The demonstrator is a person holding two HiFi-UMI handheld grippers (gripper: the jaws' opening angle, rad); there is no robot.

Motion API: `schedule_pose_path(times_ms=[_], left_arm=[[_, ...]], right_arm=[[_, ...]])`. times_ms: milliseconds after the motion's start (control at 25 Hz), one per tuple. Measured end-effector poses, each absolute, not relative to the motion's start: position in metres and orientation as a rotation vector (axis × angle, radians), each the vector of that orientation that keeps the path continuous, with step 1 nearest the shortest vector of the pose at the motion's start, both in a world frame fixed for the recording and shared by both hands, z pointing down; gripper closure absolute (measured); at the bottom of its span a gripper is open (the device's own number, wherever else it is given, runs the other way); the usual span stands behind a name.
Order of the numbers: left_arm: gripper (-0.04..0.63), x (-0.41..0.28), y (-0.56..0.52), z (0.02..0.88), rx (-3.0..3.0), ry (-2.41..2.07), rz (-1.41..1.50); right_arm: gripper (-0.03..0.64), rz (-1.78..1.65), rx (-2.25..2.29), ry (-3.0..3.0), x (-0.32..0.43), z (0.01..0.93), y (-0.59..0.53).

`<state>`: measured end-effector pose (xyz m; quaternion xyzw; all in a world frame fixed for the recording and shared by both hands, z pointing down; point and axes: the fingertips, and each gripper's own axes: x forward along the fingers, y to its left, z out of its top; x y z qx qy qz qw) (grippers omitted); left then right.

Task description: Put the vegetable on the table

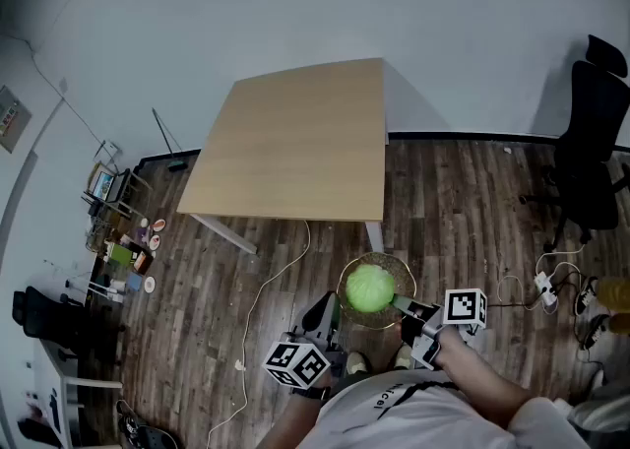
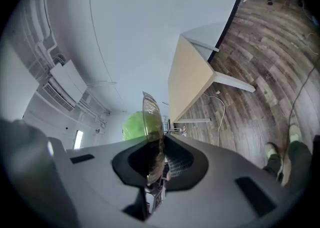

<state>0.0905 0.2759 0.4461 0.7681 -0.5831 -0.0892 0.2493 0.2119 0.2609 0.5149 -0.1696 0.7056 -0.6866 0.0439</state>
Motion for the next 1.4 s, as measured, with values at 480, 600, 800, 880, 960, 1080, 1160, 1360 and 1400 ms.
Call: schedule_pose_path(times_ms=[480,600,800,880,960,1080,1160,1360,1400], left_arm=[[0.581,0.1,0.283,0.453,2.044,-1.641,-0.238],[0.581,0.096,0.279,0.455,2.031,-1.648,-0.239],[0.581,0.085,0.266,0.461,2.035,-1.65,-0.235],[0.581,0.07,0.258,0.46,2.034,-1.658,-0.233],[0.581,0.054,0.248,0.46,2.031,-1.667,-0.247],[0.581,0.037,0.229,0.465,2.037,-1.662,-0.257],[0.581,0.021,0.215,0.465,2.053,-1.653,-0.254],[0.581,-0.042,0.18,0.458,2.095,-1.657,-0.254],[0.581,-0.055,0.173,0.457,2.1,-1.653,-0.256]], right_arm=[[0.577,-2.155,-0.484,2.122,0.221,0.523,0.262],[0.577,-2.17,-0.483,2.125,0.217,0.523,0.259],[0.577,-2.149,-0.47,2.106,0.208,0.523,0.243],[0.577,-2.152,-0.478,2.098,0.195,0.523,0.236],[0.577,-2.155,-0.484,2.107,0.18,0.522,0.227],[0.577,-2.154,-0.485,2.109,0.164,0.523,0.211],[0.577,-2.153,-0.481,2.084,0.149,0.522,0.199],[0.577,-2.142,-0.509,2.058,0.094,0.523,0.168],[0.577,-2.141,-0.514,2.044,0.082,0.522,0.161]])
